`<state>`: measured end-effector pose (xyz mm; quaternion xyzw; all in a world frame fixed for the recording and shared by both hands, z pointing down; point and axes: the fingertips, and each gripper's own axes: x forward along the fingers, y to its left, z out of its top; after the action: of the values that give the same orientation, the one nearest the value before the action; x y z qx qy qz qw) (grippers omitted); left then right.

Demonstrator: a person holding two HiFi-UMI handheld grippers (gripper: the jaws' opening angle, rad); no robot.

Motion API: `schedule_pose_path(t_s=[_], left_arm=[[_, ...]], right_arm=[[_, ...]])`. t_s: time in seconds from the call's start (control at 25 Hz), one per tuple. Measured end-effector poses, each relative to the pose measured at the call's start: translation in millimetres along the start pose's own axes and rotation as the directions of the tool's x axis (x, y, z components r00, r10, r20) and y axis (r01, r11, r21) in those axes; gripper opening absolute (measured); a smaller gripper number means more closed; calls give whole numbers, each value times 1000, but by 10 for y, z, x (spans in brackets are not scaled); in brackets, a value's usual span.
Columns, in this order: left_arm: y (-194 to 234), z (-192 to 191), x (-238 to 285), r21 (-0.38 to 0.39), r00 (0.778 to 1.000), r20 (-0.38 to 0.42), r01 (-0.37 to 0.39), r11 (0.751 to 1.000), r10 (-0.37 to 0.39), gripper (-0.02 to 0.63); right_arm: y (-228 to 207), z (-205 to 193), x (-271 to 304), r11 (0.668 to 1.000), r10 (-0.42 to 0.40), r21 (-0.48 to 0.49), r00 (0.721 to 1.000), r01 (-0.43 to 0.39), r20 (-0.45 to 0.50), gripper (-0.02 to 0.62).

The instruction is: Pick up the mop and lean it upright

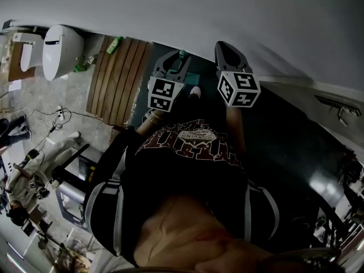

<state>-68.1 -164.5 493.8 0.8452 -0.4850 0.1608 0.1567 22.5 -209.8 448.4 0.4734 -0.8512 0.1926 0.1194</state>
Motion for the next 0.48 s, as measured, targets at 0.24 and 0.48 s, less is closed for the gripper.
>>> schedule_pose_path(t_s=[0.24, 0.48], left_arm=[[-7, 9, 15, -15, 1000, 8, 8, 1000, -8, 152], [-54, 0, 11, -12, 1000, 6, 14, 1000, -14, 153]], right_arm=[[-38, 13, -15, 1000, -3, 2, 1000, 3, 2, 18], [-53, 14, -45, 1000, -9, 3, 1000, 9, 6, 18]])
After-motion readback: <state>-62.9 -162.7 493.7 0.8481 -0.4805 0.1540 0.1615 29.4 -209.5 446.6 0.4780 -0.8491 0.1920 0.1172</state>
